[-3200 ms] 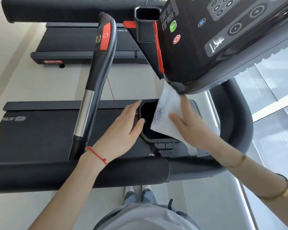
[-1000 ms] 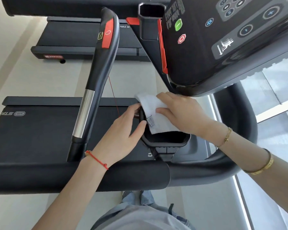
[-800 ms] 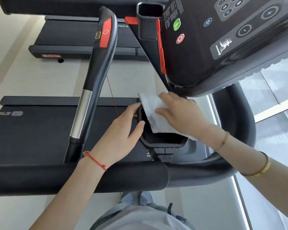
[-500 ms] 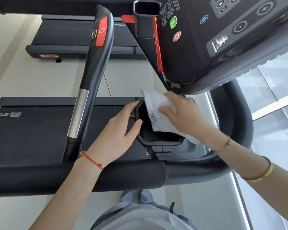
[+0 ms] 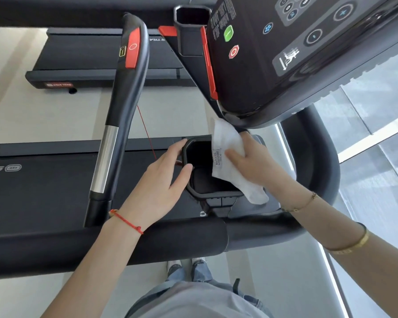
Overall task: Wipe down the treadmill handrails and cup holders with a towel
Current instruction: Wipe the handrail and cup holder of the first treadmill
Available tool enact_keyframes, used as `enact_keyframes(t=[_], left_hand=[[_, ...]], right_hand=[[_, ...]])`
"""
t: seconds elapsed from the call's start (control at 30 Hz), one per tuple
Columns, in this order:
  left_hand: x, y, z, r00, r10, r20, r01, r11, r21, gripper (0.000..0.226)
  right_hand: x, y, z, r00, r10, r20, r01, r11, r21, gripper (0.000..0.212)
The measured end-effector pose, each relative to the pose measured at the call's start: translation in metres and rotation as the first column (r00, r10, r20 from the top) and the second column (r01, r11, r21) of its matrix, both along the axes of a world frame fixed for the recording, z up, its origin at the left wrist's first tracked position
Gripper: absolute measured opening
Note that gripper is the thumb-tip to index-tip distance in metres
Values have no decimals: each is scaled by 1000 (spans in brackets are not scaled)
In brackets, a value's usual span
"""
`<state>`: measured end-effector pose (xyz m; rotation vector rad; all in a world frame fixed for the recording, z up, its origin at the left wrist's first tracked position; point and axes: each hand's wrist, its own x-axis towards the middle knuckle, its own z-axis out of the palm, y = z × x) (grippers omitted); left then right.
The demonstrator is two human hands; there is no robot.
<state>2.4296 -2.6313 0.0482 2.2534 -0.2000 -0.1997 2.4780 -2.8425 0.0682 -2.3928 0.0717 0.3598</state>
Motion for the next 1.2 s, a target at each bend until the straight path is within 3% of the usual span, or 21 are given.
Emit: enact_keyframes(t=[0.33,0.53,0.87,1.0,1.1,1.2], left_hand=[[1,-1,0,1000,-9,7,9,1000,-17,57],[1,0,-2,1000,-1,0,1,1000,-12,57],[0,2,2,1000,13,-5,-13,1000,-16,54],[1,3,3,1000,22,-22,-23,999,-45,51],[0,4,5,999,44,-10,-45,994,-102,45],[1,5,4,997,71,-21,-73,985,-155,42]], right_hand=[[-31,-5,-3,996,-69,-65,74,994,78,27],[4,-3,-1,999,38,35,-40,998,50,34],[-47,-57,18,949,201,243,-243,957,156,23],[-62,-64,37,870,420,258,-450,891,65,25],[-65,-49,40,731,662,166,-654,749,-105,46],[-64,-26,33,641,754,145,-716,655,-242,54]])
